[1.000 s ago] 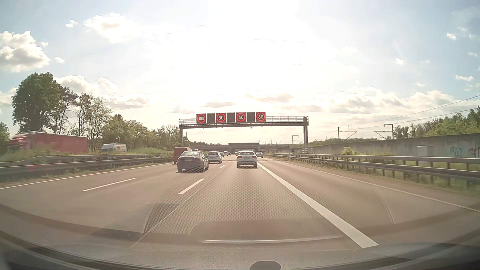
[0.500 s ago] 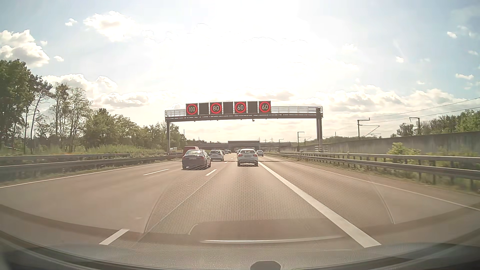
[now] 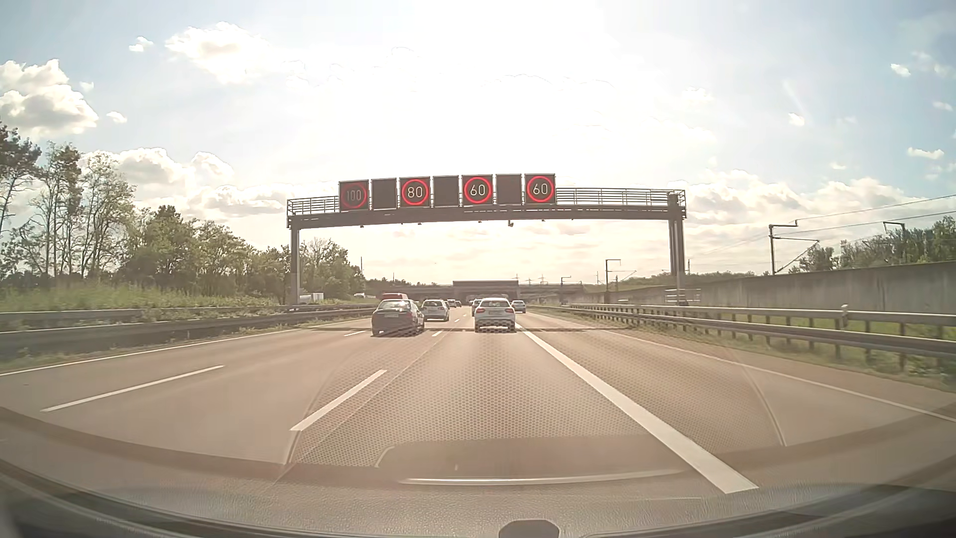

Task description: Follow the waypoints while adhering to traffic rules and regulations

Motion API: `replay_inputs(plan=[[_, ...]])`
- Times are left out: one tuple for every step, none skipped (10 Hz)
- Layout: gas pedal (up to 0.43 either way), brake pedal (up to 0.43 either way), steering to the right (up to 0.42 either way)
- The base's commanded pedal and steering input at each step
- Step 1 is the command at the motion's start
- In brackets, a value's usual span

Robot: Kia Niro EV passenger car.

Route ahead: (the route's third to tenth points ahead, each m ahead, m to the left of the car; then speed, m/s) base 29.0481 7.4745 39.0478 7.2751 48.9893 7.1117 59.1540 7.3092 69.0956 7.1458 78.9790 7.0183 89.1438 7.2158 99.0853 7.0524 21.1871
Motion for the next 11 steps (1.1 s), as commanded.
replay_inputs(plan=[[0.000,0.000,0.000],[0.000,0.000,0.000],[0.000,0.000,0.000],[0.000,0.000,0.000],[0.000,0.000,0.000],[0.000,0.000,0.000],[0.000,0.000,0.000],[0.000,0.000,0.000],[0.000,0.000,0.000],[0.000,0.000,0.000],[0.000,0.000,0.000]])
